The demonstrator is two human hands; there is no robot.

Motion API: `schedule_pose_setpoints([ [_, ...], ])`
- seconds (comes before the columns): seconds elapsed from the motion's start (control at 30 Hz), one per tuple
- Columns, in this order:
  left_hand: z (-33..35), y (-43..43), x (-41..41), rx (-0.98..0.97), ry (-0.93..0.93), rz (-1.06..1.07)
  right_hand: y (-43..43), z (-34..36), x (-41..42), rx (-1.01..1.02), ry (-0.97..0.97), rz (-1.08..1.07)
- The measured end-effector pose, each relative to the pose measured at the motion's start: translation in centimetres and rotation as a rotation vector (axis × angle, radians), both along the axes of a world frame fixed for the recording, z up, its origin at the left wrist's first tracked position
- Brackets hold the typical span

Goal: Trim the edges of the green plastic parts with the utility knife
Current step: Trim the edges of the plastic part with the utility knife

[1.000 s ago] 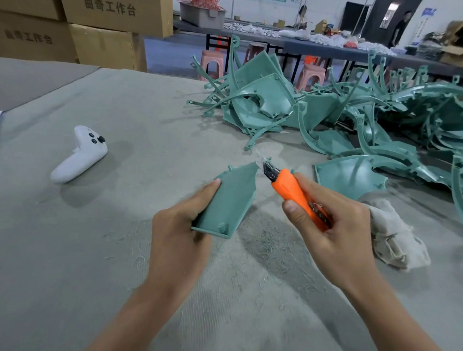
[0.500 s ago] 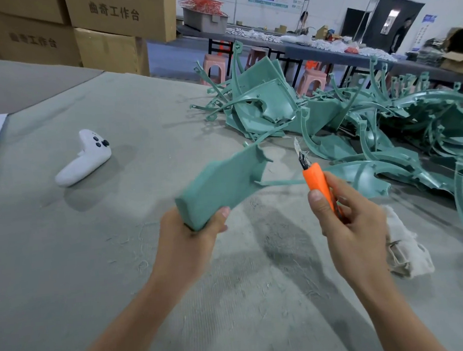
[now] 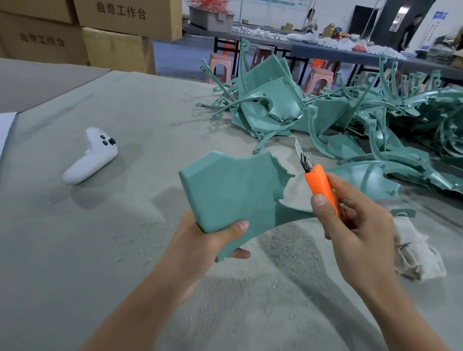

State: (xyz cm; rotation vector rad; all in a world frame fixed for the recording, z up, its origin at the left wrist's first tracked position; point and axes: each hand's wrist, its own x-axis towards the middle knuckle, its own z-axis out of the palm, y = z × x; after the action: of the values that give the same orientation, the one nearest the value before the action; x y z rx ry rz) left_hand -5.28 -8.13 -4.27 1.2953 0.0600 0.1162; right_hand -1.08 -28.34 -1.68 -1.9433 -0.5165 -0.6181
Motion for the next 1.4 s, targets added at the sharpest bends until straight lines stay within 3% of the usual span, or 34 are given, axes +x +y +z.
schedule_pose_setpoints([
  [0.1,0.0,-0.3,0.1,0.163,-0.014,0.171,0.1,0.0,-0.2,0.009,0.005,0.045],
  [0.23,-0.2,-0.2,0.2,0.671,-0.057,0.549,0.3,0.1,-0.8,0.0,-0.022,0.107],
  [0.4,0.1,0.1,-0.2,0.905,-0.308,0.74,0.8,0.9,-1.9,-0.059,-0.066,0.212],
  [0.47,0.0,0.3,-0.1,0.933,-0.378,0.746,1.0,1.2,-2.3,-0.075,-0.088,0.28],
  [0.6,0.2,0.5,0.0,0.916,-0.341,0.752,1.0,1.4,-2.4,-0.104,-0.1,0.38],
  [0.9,0.2,0.9,0.0,0.913,-0.39,0.726,0.3,1.0,-1.8,-0.184,-0.112,0.456],
  [1.4,0.3,0.6,-0.3,0.984,-0.352,0.727,0.3,0.6,-1.4,-0.146,-0.114,0.356],
])
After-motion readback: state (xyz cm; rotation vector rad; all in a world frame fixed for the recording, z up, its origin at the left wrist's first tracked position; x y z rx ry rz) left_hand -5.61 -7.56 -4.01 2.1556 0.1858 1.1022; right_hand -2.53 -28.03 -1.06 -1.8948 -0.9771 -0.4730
